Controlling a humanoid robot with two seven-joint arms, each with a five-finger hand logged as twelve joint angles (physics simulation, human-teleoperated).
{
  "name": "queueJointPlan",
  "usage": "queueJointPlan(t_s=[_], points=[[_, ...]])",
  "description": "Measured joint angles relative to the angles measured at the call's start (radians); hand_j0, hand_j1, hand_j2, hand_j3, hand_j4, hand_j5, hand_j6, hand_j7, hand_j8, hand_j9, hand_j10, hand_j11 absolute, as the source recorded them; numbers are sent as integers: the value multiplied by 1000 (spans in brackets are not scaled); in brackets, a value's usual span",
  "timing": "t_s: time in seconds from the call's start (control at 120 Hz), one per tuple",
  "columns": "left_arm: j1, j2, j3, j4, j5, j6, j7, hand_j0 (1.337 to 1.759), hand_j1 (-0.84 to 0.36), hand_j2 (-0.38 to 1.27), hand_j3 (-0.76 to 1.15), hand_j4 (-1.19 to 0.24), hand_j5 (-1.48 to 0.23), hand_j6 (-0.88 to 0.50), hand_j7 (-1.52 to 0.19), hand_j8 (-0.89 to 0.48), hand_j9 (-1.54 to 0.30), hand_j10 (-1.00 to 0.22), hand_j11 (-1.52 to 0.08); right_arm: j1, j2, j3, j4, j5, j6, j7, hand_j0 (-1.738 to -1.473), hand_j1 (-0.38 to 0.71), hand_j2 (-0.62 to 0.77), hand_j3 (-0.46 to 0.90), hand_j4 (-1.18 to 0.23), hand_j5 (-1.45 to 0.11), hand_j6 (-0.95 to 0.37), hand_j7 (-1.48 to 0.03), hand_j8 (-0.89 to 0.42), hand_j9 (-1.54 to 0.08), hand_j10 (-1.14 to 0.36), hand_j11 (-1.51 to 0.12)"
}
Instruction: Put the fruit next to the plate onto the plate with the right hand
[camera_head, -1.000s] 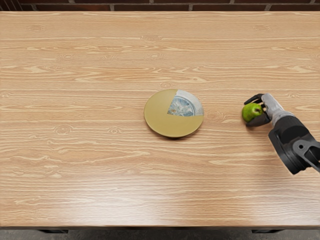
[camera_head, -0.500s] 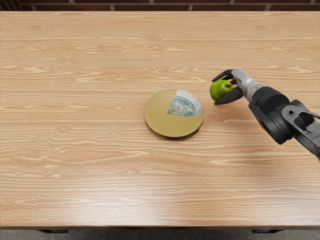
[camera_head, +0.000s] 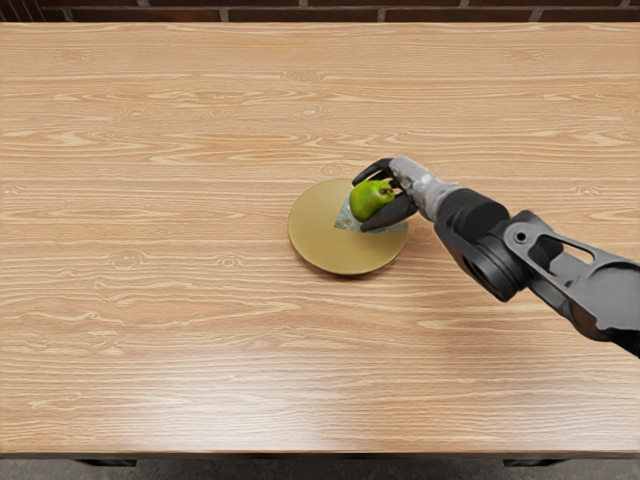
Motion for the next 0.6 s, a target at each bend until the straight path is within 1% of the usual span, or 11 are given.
queueJointPlan(t_s=[0.058,0.108,0.158,0.217,0.283,0.433,0.6], points=[[0,0,0,0,0,0,0,1658,349,1,0,-2,0,-3,0,-3,0,-2,0,-1,7,-1,0,-1,0,0,-1651,213,65,0,-456,-847,-292,-828,-299,-856,-526,-844],[0,0,0,0,0,0,0,1658,349,1,0,-2,0,-3,0,-3,0,-2,0,-1,19,2,0,-1,0,1,-1653,92,51,0,-358,-664,-229,-649,-235,-671,-412,-661],[0,0,0,0,0,0,0,1658,349,1,0,-2,0,-3,0,-3,0,-2,0,2,24,7,1,23,10,1,-1654,-4,40,0,-280,-520,-180,-508,-184,-525,-323,-518],[0,0,0,0,0,0,0,1658,349,1,0,-2,0,-3,0,-3,0,-2,0,7,14,31,1,86,50,1,-1655,-90,31,0,-211,-391,-135,-382,-139,-395,-243,-389],[0,0,0,0,0,0,0,1658,349,1,0,-2,0,-3,0,-3,0,-2,0,7,-6,91,1,165,155,1,-1656,-162,22,0,-152,-282,-98,-275,-100,-285,-175,-281],[0,0,0,0,0,0,0,1658,349,1,0,-2,0,-3,0,-3,0,-2,0,4,-64,230,2,364,448,1,-1657,-260,11,0,-73,-135,-47,-132,-48,-137,-84,-135],[0,0,0,0,0,0,0,1658,349,1,0,-2,0,-3,0,-3,0,-2,0,-7,-209,296,1,580,730,1,-1658,-310,5,0,-32,-60,-21,-58,-21,-60,-37,-60]])
